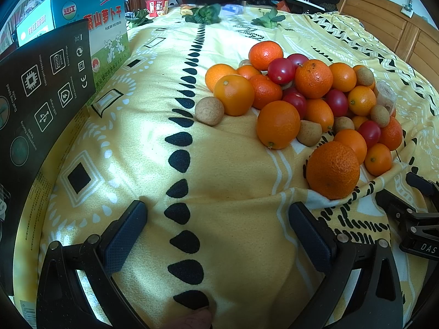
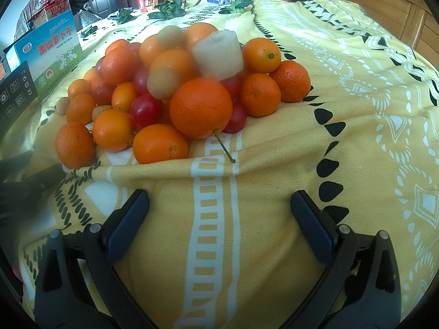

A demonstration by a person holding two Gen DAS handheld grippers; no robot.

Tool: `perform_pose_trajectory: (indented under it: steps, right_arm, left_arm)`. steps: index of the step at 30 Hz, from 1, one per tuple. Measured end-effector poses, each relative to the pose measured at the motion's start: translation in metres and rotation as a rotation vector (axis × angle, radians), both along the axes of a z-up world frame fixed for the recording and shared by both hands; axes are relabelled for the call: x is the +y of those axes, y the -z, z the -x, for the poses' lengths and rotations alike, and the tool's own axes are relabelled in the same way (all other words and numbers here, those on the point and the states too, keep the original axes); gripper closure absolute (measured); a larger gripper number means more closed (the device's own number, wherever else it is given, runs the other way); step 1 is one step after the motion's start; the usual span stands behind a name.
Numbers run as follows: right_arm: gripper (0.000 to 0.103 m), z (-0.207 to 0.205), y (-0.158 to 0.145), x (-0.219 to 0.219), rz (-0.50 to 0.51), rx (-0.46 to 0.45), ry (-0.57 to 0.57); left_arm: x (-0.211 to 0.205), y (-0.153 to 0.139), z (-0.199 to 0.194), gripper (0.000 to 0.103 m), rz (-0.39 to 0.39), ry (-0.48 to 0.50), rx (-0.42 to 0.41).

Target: Organize fruits

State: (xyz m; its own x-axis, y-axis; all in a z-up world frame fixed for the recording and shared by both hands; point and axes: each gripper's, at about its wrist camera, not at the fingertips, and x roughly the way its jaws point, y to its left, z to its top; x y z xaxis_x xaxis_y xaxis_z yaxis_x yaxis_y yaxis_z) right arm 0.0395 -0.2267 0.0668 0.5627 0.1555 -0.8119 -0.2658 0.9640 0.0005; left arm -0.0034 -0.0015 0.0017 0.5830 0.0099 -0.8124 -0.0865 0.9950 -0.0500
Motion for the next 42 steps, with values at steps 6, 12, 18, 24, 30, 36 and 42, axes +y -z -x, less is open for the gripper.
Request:
perform_pose_trajectory:
  steps: [6,12,18,24,30,36,42]
  right_arm:
    - [0.0,0.0,0.0,0.0,0.0,0.0,0.0]
    - [0.0,0.0,0.0,0.0,0.0,0.0,0.0]
    - [0.0,0.0,0.0,0.0,0.0,0.0,0.0]
    - [0.0,0.0,0.0,0.0,0.0,0.0,0.0]
    - [0.0,0.0,0.0,0.0,0.0,0.0,0.0]
    - [0.0,0.0,0.0,0.0,0.0,0.0,0.0]
    - [0.0,0.0,0.0,0.0,0.0,0.0,0.0]
  left_arm:
    - [0.001,0.0,0.001,0.0,0.002,0.0,-0.003]
    - [0.001,0.0,0.001,0.0,0.001,0.0,-0.003]
    - [0.001,0.0,0.001,0.0,0.001,0.0,-0.003]
    - [0.001,0.0,0.001,0.0,0.0,0.0,-0.002]
    - [0.0,0.0,0.001,0.0,-0.006,-0.003,0.0]
    - [0.001,-0.004,0.005,0.0,-0.005,-0.007,0.018]
    - [-0.001,-0.026,0.005,0.01,0.11,0.093,0.012]
